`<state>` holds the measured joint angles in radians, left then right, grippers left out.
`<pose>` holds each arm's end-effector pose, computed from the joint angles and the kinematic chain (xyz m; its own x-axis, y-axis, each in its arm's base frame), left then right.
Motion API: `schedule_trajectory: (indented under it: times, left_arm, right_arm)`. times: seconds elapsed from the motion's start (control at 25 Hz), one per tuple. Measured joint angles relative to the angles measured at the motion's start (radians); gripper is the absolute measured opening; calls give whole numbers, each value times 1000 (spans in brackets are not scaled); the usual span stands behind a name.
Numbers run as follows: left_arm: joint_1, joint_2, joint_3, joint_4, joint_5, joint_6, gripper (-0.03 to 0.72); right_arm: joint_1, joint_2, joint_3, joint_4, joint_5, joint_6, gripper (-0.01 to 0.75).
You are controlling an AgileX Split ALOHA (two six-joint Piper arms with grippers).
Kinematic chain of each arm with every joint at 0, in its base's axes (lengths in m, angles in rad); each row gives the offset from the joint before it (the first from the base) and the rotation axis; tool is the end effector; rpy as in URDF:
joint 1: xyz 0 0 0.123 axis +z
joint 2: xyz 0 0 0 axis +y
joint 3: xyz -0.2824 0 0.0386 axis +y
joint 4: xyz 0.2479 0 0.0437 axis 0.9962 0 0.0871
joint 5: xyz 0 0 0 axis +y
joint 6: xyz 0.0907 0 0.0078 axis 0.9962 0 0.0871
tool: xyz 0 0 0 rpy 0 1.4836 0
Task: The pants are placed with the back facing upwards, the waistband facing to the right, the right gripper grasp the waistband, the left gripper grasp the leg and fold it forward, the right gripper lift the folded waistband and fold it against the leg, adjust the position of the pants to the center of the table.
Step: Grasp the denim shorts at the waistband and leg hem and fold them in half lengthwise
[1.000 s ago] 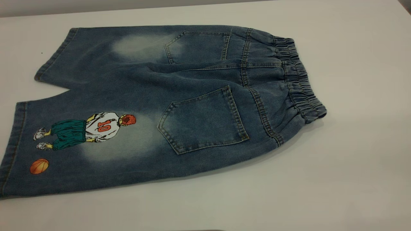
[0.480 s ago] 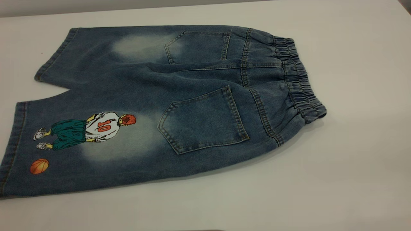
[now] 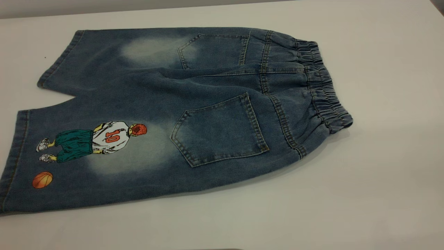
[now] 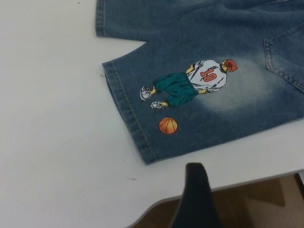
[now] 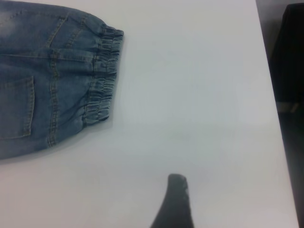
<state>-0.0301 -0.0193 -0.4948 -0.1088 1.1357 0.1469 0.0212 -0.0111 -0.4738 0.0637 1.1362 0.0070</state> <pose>-0.0110 -0.0086 0.2700 -0.4930 0.1151 -0.8624 0.1653 0.9856 0.0371 -0.0072 0.0051 0.2640 -0.5359 0.0224 -0.8440 -0.0519 0.9969 0.0594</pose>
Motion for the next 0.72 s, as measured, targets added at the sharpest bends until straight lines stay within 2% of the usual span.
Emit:
schedule_trajectory:
  times: [0.32, 0.56, 0.72]
  left_arm:
    - [0, 27, -14, 35, -26, -68, 504]
    - [0, 288, -91, 46, -152, -126, 504]
    - [0, 515, -104, 0, -292, -132, 504]
  right_arm:
    - [0, 40, -23, 2, -3, 63, 549]
    - [0, 217, -125, 19, -53, 71, 549]
    - [0, 393, -139, 95, -133, 71, 549]
